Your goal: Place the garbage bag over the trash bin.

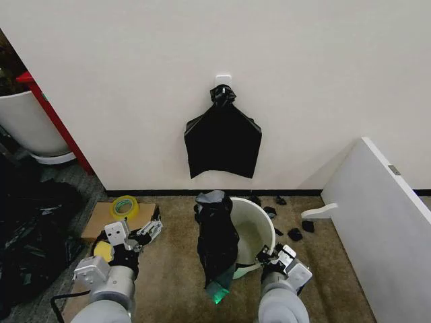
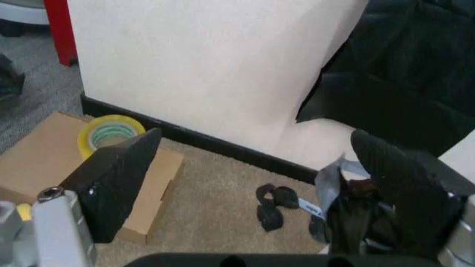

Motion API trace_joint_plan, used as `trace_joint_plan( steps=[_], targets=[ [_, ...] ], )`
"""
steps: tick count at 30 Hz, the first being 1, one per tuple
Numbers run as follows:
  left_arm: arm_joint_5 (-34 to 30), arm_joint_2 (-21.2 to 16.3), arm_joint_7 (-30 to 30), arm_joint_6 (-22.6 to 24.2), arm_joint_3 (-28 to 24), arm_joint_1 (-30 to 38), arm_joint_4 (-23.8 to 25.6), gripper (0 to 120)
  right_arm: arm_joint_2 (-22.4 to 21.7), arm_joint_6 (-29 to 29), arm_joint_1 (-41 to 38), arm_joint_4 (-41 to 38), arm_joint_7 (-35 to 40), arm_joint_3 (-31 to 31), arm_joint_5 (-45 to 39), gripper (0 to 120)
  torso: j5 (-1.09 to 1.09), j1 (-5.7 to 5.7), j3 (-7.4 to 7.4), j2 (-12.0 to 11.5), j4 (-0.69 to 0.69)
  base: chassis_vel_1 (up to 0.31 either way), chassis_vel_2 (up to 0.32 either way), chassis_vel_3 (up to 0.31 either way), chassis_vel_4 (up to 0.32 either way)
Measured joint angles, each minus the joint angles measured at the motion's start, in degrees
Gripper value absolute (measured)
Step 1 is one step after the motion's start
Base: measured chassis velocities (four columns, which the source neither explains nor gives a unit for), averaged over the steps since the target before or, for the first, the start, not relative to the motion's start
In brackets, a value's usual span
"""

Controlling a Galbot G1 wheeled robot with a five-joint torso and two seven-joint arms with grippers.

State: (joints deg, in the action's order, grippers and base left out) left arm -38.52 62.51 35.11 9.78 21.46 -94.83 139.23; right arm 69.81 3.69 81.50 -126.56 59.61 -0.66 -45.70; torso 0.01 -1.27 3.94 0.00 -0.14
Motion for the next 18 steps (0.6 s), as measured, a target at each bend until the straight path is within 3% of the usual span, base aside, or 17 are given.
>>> trace_joint_plan(
  steps=[4,10,11,14,18],
  targets=[
    [0.13,0.21,0.01,-0.07,-0.41,0.33,-0.58,100,-2.12,-1.28,0.42,-1.91,-5.73,0.21,6.86,43,0.0,0.0,0.0,0.0,0.0,0.0,0.0,0.0,0.0],
    [0.34,0.33,-0.01,-0.12,-0.76,0.83,-1.36,100,-6.97,-6.73,1.0,-3.66,-30.72,-0.81,14.23,70,0.0,-0.01,0.0,0.0,0.0,0.0,0.0,0.0,0.0],
    [0.34,0.33,-0.01,-0.12,-0.76,0.83,-1.36,100,-6.97,-6.73,1.0,-3.66,-30.72,-0.81,14.23,70,0.0,-0.01,0.0,0.0,0.0,0.0,0.0,0.0,0.0],
    [0.33,0.08,-0.02,-0.13,-0.54,0.85,-1.37,100,-9.29,-3.1,-0.28,-4.2,-38.14,-1.75,13.68,82,0.02,-0.01,0.0,0.0,0.0,0.0,0.0,0.0,0.0],
    [0.32,0.0,-0.03,-0.14,-0.28,0.63,-1.37,100,-12.08,7.26,-2.36,-4.91,-42.24,-2.05,13.57,97,0.01,-0.01,0.0,0.0,0.0,0.0,0.0,0.0,0.0]
  ],
)
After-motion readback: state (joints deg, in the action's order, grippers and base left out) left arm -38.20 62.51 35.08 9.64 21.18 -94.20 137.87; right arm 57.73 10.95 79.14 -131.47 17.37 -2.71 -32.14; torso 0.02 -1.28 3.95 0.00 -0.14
